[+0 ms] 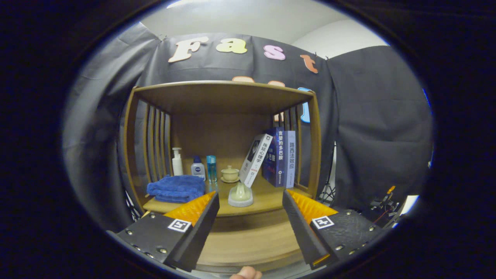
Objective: Pull open the drawer, take out the items inside it, and place them on the countertop above the cabinet.
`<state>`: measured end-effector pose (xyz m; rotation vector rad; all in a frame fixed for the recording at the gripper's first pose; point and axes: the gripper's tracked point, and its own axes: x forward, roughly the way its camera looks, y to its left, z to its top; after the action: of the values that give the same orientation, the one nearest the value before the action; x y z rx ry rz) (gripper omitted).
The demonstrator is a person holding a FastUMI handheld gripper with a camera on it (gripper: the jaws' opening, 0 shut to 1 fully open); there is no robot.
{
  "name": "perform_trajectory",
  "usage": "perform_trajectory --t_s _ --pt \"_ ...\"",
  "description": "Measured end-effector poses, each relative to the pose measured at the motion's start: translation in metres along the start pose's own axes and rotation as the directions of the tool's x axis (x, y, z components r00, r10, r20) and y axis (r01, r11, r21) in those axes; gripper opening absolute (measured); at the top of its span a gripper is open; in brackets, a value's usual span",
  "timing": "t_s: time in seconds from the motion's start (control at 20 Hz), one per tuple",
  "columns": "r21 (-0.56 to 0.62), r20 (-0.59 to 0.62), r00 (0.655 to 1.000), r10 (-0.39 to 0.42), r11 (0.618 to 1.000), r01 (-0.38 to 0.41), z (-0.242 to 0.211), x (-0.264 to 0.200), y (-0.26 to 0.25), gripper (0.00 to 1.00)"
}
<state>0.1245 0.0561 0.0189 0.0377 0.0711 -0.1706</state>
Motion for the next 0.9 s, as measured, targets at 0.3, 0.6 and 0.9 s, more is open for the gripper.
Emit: perform_trajectory --t_s 0.3,0.6,0.9 --pt "-0.018 -0.042 0.999 0.026 0.999 -0.027 -0.046 -0.041 0.001 0.97" --pt "-0.014 -0.137 0.989 0.049 0.999 -0.051 -0.103 -0.061 -0.009 0.98" --pt "0.034 -0.208 0.978 0.03 0.999 -0.023 -0.148 -0.057 -0.016 0.98"
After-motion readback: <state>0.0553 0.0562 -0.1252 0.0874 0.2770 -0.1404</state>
